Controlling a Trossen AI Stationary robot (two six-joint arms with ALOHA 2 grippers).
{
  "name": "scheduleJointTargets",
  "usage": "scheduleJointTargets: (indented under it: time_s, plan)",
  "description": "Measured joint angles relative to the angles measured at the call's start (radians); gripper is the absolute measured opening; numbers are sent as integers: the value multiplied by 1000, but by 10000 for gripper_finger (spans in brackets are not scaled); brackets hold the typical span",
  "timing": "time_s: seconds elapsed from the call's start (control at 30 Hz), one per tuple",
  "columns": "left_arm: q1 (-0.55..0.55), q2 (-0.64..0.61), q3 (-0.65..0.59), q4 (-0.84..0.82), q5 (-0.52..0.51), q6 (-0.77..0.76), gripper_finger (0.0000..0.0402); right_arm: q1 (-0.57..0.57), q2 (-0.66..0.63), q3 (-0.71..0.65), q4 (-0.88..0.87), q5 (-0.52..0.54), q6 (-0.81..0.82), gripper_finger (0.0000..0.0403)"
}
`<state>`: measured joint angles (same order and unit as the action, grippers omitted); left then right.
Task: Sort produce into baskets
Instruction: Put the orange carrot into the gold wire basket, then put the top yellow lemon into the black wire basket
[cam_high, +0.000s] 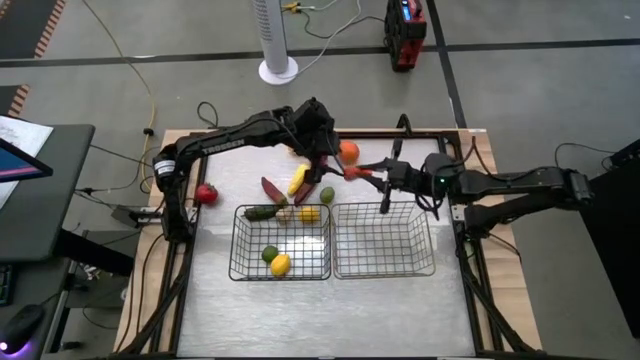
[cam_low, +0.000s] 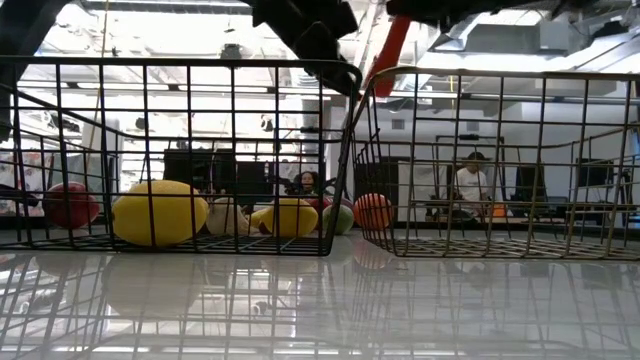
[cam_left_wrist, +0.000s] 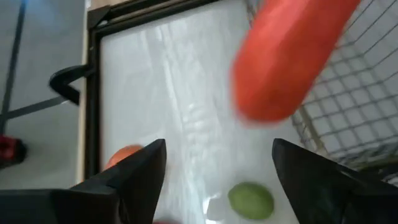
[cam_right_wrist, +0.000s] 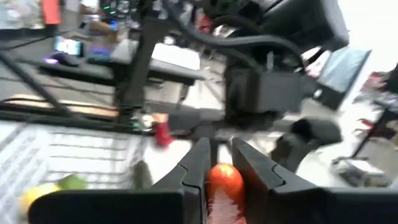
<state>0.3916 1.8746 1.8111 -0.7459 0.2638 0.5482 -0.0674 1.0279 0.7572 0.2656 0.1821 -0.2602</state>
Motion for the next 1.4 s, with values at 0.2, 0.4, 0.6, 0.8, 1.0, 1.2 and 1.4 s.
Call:
scheduleJointTargets:
  time_s: [0.2,0.4,0.6,0.8,1.0,1.2,1.4]
  plan:
    - [3,-69,0,-137,-90,30,284,63,-73,60,-230,-140,90,90]
    - [35,-146,0,-204,-116,-39,284,120,-101,62,-350,-238,140,92]
    - [64,-167,0,-247,-114,-161,284,162,-38,61,-411,-238,132,141]
    - [86,-155,-19,-260,-182,-173,288,117,-22,74,-421,-196,144,259]
    - [155,-150,-151,-177,-269,-114,288,67,-58,100,-444,-171,158,308]
    - [270,-71,-207,-90,-258,-112,288,31,-58,98,-432,-172,127,310]
    - [303,90,-132,-135,-257,-101,288,-2,-38,97,-391,-180,101,310]
